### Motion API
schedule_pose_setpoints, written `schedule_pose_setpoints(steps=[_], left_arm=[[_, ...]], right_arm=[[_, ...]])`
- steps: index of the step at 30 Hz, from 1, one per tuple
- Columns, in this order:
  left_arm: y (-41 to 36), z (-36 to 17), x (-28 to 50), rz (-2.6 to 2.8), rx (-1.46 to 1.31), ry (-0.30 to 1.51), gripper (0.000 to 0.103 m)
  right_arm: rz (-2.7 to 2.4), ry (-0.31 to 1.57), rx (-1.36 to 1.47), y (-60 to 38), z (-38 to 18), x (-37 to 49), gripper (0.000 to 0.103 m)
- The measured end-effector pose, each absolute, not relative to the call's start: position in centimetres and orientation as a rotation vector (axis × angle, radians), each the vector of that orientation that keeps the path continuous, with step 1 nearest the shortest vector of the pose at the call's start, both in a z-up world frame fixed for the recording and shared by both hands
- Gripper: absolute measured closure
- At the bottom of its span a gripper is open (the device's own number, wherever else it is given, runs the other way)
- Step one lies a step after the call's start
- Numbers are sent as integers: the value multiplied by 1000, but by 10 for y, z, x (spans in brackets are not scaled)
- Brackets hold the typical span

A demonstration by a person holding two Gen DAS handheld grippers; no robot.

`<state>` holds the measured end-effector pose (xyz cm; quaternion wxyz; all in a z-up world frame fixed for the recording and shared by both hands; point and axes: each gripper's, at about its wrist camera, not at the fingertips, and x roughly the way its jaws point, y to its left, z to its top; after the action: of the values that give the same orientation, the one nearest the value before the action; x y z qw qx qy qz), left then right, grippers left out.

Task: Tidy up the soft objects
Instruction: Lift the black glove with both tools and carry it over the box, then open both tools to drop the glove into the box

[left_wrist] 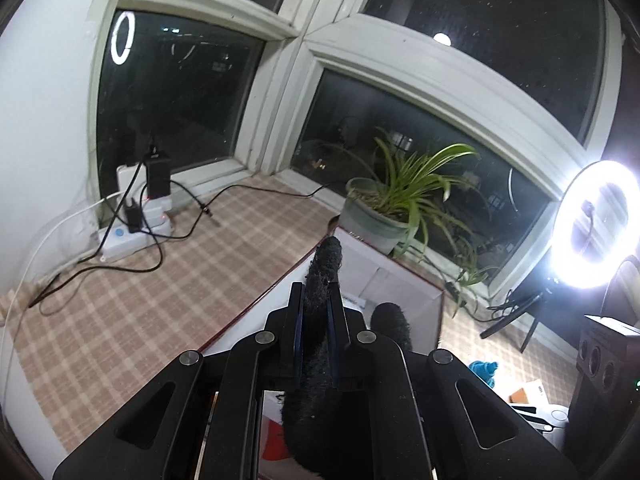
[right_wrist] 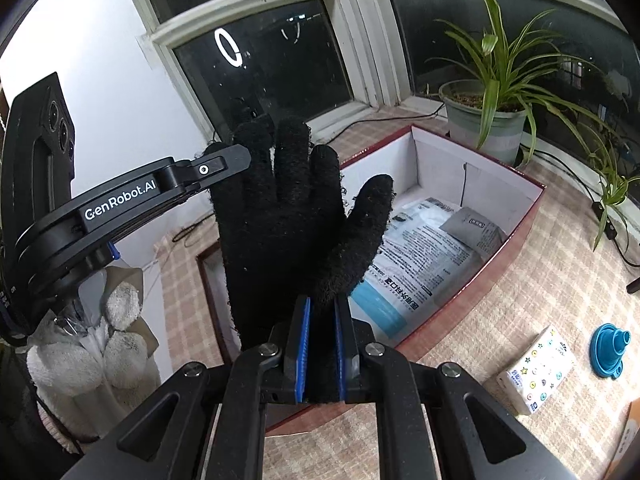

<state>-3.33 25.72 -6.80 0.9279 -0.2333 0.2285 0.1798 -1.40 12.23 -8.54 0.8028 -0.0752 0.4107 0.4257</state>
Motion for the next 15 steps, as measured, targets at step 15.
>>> schedule_pose_setpoints(steps=[15], left_arm=[[266, -87, -25, 387, -507, 539, 59]], right_arm=[[902, 872, -154, 119, -85, -16, 58]])
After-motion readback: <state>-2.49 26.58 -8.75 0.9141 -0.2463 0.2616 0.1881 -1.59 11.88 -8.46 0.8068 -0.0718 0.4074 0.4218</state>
